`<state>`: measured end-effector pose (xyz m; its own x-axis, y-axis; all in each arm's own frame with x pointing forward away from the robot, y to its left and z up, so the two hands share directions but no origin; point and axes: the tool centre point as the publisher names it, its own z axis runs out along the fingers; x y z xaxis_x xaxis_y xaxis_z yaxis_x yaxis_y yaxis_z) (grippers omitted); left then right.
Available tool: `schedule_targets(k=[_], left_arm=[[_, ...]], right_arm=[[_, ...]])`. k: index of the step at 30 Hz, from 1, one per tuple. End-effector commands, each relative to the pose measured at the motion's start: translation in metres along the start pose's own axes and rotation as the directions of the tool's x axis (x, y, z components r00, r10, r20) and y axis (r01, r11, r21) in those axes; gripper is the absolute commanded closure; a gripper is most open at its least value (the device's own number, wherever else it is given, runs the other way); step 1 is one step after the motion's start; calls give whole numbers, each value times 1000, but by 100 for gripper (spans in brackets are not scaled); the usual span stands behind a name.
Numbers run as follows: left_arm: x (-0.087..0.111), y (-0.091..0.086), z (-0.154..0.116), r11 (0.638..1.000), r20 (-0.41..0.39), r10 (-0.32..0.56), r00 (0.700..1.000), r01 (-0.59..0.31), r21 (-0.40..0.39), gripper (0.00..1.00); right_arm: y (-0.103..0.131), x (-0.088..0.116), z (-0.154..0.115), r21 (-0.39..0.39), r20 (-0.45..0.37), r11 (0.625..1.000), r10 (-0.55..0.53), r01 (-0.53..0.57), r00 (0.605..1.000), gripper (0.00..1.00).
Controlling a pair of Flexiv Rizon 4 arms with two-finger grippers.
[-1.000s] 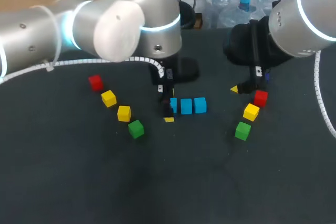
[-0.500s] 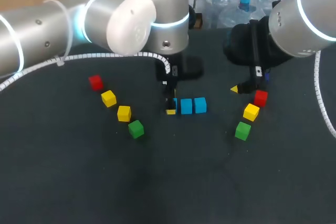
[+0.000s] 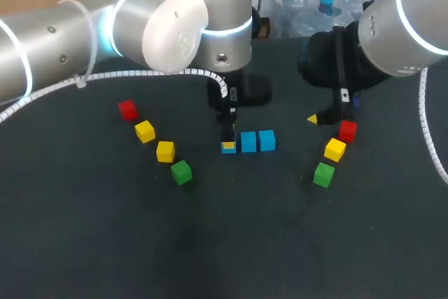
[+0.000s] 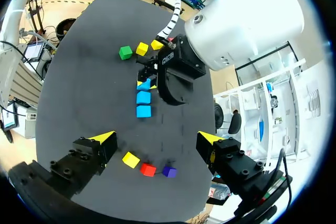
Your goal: Place the blue cubes, place green cubes on the blue cubes, place the yellow cubes on the green cubes, then place the red cubes on the yellow cubes, and place purple cube on the red cubes.
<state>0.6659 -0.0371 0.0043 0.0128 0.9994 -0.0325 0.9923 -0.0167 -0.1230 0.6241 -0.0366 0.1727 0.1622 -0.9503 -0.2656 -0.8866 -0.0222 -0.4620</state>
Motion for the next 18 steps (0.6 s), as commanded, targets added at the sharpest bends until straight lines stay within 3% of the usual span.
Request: schedule_targets(k=[1, 18], left_arm=[[0, -1, -1, 1000, -3, -1, 1000, 1, 2, 100], [-3, -6, -1, 1000, -3, -5, 1000, 5, 15, 100]], right_arm=[[2, 0, 1, 7, -1, 1000, 2, -2, 1000, 0], [2, 0, 1, 7, -1, 1000, 2, -2, 1000, 0]])
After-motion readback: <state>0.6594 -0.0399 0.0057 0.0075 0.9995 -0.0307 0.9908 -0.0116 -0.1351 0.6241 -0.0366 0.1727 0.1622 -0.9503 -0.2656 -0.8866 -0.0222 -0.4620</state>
